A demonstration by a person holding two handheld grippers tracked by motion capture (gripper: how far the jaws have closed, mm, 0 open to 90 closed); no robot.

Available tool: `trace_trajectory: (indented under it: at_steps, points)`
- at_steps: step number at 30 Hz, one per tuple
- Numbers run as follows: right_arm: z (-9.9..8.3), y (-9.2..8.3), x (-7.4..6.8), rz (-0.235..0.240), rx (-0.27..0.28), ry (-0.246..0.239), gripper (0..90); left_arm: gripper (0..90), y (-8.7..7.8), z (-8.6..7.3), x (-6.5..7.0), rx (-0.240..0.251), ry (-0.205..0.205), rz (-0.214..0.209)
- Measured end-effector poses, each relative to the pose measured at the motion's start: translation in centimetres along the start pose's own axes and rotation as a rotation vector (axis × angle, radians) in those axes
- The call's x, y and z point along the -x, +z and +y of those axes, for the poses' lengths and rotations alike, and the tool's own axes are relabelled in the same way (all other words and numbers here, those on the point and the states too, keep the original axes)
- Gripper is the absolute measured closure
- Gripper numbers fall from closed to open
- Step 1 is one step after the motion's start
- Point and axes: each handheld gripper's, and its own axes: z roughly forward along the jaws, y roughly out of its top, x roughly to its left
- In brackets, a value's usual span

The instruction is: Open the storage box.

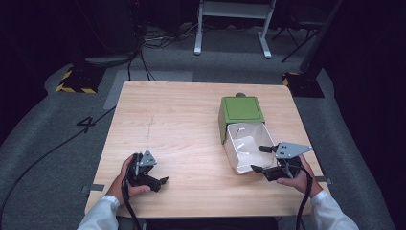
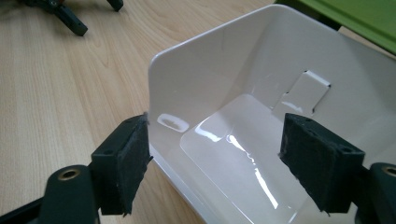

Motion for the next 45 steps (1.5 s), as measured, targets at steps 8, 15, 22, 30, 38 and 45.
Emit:
trace_trajectory:
  at_steps: [8, 15, 22, 30, 38, 45]
  points:
    - [0.1, -1.5, 0.3, -0.045, 0.004, -0.002, 23.7, 0.5, 0.0, 0.0, 0.0, -0.001, 0.0, 0.001]
    - [-0.8, -3.3, 0.6, -0.081, 0.0, 0.01, 23.5, 0.5, 0.0, 0.0, 0.0, 0.0, 0.0, 0.0]
    - [-2.4, -4.7, 0.9, -0.114, -0.015, 0.033, 22.7, 0.5, 0.0, 0.0, 0.0, 0.001, -0.002, 0.001]
    - [-5.3, -4.9, 1.6, -0.159, -0.081, 0.063, 22.4, 0.5, 0.0, 0.0, 0.0, 0.0, -0.001, 0.001]
    - [-8.4, -4.8, 2.3, -0.189, -0.15, 0.112, 22.5, 0.5, 0.0, 0.0, 0.0, -0.001, 0.0, 0.001]
    - [-11.2, -4.9, 3.0, -0.209, -0.182, 0.19, 22.7, 0.3, 0.0, 0.0, -0.1, -0.002, 0.003, -0.003]
